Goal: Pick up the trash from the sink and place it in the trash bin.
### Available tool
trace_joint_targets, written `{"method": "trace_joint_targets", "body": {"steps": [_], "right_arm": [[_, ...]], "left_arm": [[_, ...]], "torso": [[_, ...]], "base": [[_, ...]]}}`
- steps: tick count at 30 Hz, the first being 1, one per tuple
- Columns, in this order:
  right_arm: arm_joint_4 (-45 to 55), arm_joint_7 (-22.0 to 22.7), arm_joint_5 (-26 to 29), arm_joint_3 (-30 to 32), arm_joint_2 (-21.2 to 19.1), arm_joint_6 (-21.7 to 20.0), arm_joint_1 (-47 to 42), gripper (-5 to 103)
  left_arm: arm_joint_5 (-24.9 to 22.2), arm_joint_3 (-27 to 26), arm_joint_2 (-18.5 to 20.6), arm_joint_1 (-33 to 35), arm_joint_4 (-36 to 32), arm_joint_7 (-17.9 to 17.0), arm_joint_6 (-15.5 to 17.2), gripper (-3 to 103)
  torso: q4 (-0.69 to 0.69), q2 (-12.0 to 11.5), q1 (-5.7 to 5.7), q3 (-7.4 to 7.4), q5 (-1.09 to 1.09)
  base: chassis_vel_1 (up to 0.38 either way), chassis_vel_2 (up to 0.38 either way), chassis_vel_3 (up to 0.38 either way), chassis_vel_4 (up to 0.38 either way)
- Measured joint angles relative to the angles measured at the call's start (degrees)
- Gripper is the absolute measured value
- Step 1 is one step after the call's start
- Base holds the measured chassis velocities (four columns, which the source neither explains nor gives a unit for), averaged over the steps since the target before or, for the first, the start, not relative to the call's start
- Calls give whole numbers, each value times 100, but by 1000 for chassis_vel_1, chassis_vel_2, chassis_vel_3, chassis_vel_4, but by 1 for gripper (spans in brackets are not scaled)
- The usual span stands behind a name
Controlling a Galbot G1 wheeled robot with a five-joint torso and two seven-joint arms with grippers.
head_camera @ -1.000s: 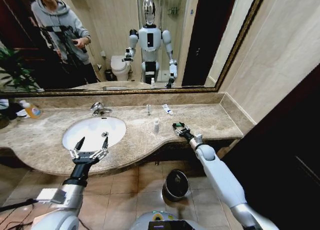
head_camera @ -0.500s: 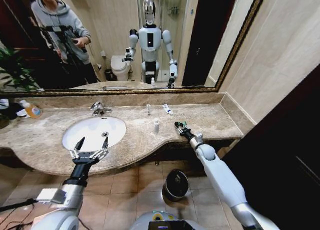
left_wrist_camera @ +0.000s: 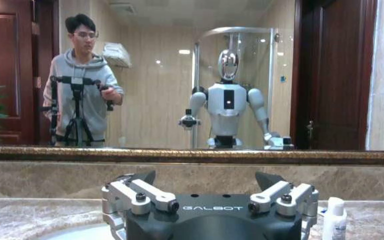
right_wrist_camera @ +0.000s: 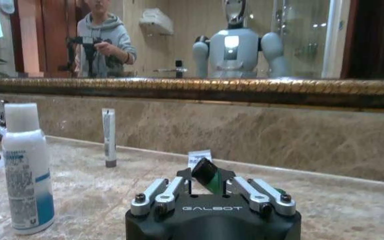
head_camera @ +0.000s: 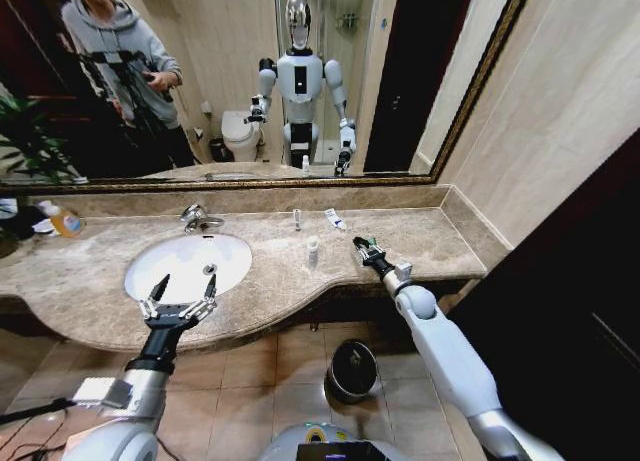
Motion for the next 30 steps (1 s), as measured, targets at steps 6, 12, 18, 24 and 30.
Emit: {"method": "trace_joint_targets", "body": {"steps": [6, 12, 18, 24, 30], "right_arm": [[457, 0, 154, 333, -156, -17, -395, 24], [1297, -53, 410, 932, -344, 40, -1345, 24], [1720, -64, 464, 1170, -335, 281, -2182, 24], [1975, -269, 644, 1439, -203, 458, -3068, 24], [1941, -309, 703, 1560, -120, 596, -3498, 24]], "left_arm": [[0, 0, 0, 0, 0, 0, 0, 100], [0, 0, 0, 0, 0, 0, 0, 100], [0, 0, 0, 0, 0, 0, 0, 100], [0, 0, 0, 0, 0, 0, 0, 100], [0, 0, 0, 0, 0, 0, 0, 100]], "torso": [[0, 0, 0, 0, 1], [-2, 0, -1, -1, -1], [-1, 0, -1, -1, 0], [0, 1, -1, -1, 0], [-1, 1, -1, -1, 0]], "base": [[0, 0, 0, 0], [0, 0, 0, 0], [0, 0, 0, 0], [0, 0, 0, 0], [0, 0, 0, 0]]}}
